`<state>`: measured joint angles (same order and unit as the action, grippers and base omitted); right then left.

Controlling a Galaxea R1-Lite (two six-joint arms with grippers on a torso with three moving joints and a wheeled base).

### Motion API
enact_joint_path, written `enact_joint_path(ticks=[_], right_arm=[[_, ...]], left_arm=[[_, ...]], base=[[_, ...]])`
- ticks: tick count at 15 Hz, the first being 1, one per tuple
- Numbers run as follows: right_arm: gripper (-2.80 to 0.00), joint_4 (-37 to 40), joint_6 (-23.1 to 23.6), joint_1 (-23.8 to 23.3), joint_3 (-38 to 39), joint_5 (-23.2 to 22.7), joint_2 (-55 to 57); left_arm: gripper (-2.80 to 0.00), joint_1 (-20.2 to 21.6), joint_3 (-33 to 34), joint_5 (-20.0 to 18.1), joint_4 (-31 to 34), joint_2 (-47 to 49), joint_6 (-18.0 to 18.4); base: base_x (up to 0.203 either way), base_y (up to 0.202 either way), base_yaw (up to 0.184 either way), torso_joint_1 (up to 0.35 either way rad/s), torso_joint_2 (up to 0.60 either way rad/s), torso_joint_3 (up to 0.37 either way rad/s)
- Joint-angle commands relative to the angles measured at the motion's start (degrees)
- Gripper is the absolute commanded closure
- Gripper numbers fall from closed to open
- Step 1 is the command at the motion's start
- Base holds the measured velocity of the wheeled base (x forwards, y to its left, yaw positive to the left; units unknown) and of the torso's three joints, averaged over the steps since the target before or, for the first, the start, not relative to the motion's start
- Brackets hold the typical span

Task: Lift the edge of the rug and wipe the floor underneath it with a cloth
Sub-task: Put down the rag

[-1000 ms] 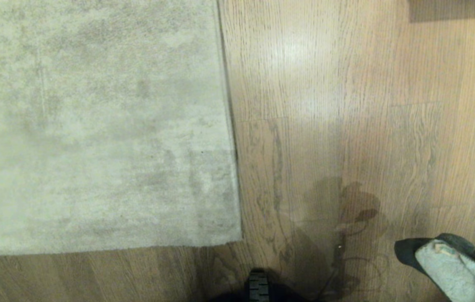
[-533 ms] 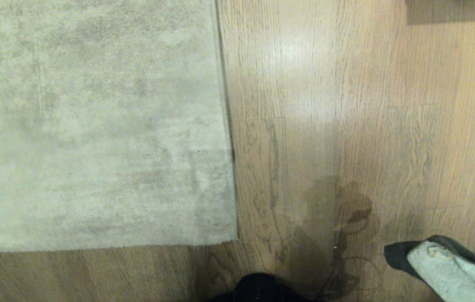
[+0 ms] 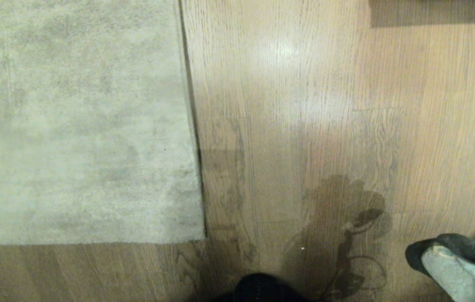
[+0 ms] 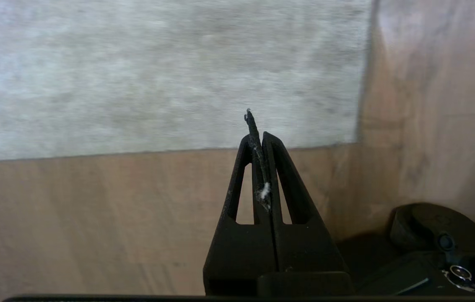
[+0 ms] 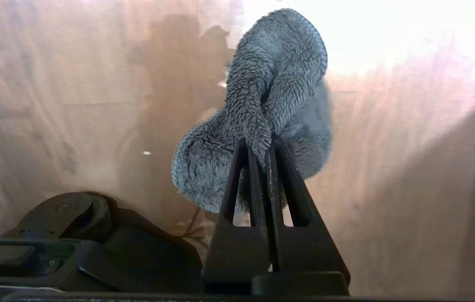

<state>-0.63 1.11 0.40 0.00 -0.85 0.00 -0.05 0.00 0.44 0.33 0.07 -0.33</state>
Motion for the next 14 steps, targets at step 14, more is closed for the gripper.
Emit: enact_joint_path(ticks=[14], right_arm=[[0.0,0.0,0.0,0.0,0.0,0.0,0.0]], left_arm=[[0.0,0.0,0.0,0.1,0.0,0.0,0.0]], base=[[0.0,-0.153,0.009,0.002,0.0,0.001]])
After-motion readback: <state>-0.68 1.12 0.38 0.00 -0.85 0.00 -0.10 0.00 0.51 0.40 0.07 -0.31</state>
